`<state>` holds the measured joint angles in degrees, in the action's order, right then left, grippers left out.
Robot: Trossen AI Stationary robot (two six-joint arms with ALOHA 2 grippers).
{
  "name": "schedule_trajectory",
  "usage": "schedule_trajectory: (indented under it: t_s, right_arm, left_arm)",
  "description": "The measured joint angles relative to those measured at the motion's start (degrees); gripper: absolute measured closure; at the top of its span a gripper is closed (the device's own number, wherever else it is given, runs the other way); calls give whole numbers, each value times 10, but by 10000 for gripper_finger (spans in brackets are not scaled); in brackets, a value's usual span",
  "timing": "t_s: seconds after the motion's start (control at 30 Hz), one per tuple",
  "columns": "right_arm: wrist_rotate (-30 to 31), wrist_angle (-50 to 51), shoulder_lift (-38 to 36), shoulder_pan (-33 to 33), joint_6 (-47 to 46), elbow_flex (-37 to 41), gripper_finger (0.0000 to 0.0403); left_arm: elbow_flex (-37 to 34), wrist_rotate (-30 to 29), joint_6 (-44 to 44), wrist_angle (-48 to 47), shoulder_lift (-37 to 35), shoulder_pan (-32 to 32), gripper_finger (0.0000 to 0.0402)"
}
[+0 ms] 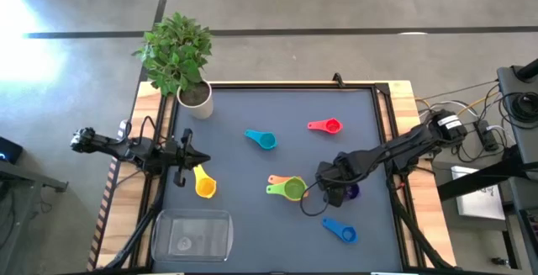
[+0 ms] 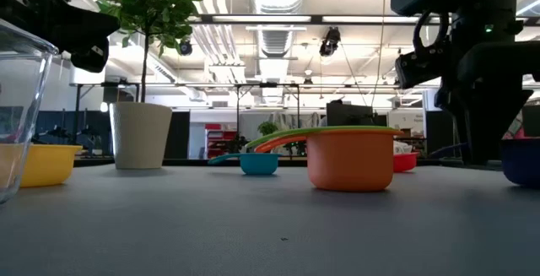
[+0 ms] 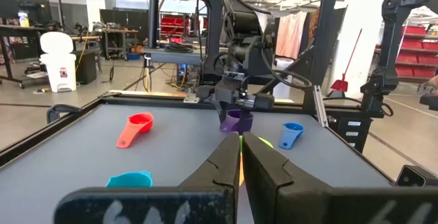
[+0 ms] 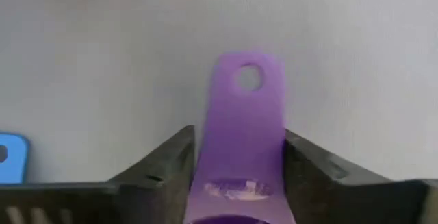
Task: Nest measuring cups in basket
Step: Stack the purple measuring cup into the green measuring cup
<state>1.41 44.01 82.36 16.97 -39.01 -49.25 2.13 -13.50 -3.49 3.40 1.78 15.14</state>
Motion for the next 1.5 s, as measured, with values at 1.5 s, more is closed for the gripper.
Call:
schedule_trajectory:
  t_s: [1.5]
  right_arm:
    - [-1, 5, 205, -58, 234, -384, 266]
  left_arm:
    - [0, 0, 0, 0, 0, 0, 402]
